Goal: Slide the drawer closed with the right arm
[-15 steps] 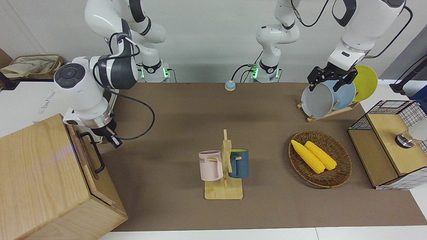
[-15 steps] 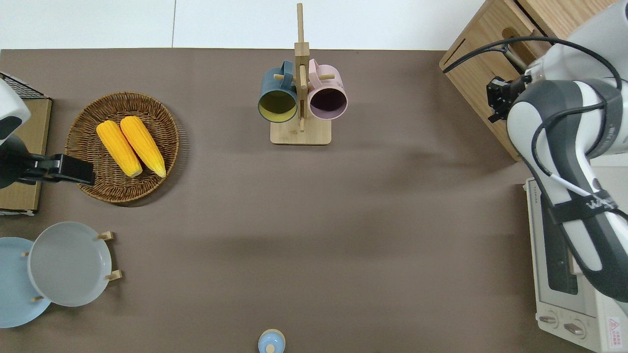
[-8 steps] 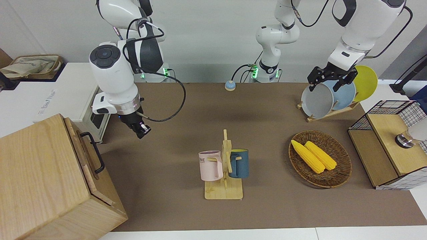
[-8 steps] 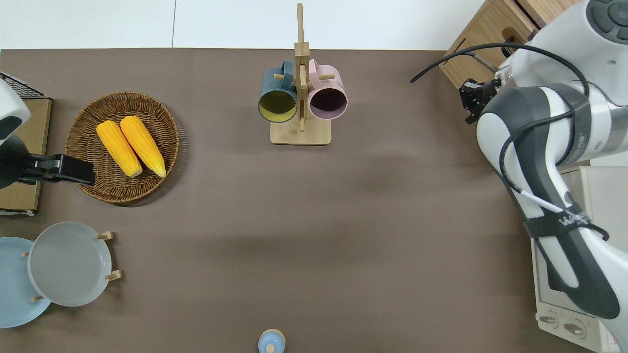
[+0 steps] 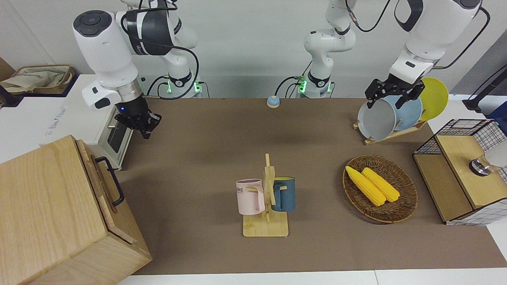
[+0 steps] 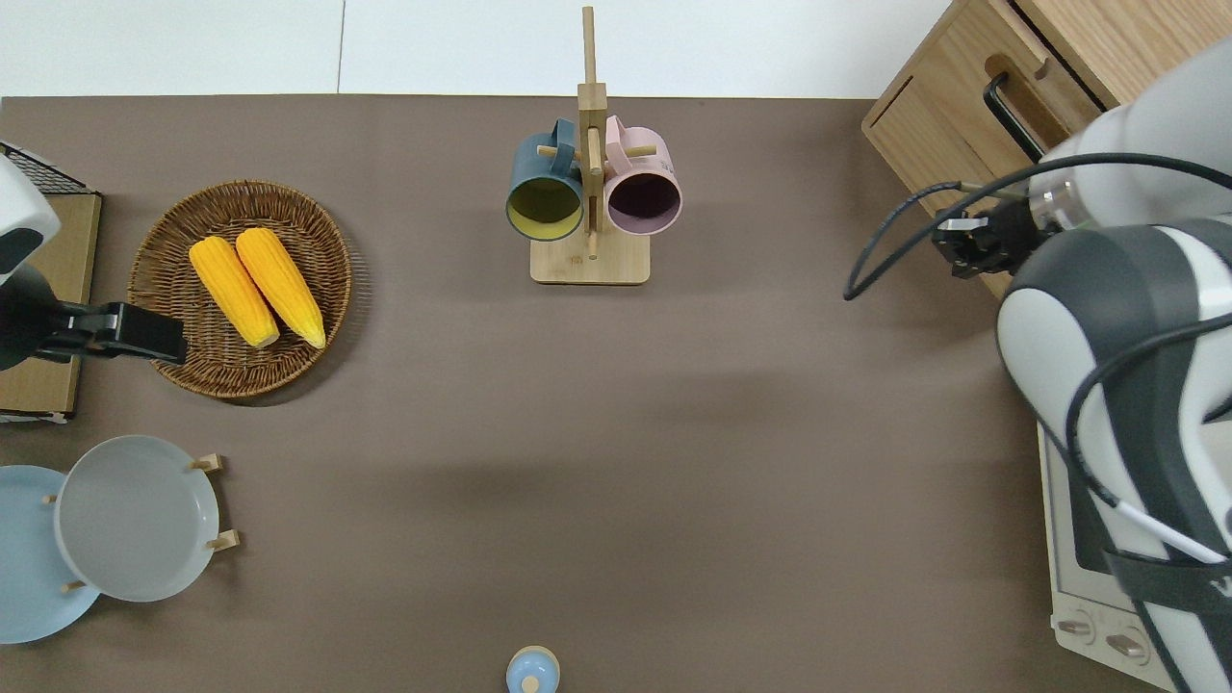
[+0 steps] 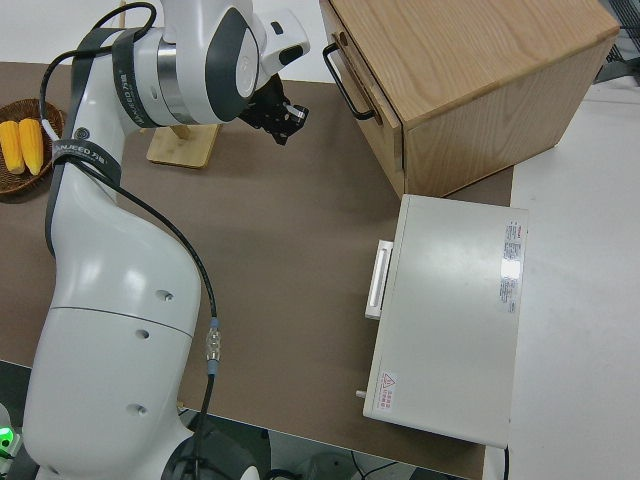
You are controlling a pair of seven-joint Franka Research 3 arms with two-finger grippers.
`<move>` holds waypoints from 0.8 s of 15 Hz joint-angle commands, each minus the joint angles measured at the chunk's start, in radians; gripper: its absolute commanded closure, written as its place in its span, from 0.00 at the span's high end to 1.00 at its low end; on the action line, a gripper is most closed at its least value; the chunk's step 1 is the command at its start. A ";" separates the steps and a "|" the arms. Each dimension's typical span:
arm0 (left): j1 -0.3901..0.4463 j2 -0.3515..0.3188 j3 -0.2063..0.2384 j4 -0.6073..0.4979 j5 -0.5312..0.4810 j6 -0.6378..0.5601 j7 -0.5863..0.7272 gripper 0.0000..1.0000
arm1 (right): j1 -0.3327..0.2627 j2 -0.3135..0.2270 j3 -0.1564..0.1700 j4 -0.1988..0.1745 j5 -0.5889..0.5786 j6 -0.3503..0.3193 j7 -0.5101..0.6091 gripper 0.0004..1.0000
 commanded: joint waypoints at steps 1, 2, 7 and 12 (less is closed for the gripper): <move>-0.007 -0.004 0.000 0.009 0.018 -0.018 -0.010 0.99 | -0.014 -0.096 -0.012 -0.115 0.062 0.020 -0.151 0.00; -0.007 -0.004 0.000 0.010 0.018 -0.018 -0.010 0.99 | -0.014 -0.107 -0.014 -0.128 0.063 0.031 -0.194 0.00; -0.007 -0.004 0.000 0.010 0.018 -0.018 -0.010 0.99 | -0.002 -0.110 -0.015 -0.123 0.048 0.031 -0.188 0.99; -0.007 -0.004 0.000 0.010 0.018 -0.018 -0.010 0.99 | 0.001 -0.115 -0.014 -0.096 0.040 0.026 -0.191 0.99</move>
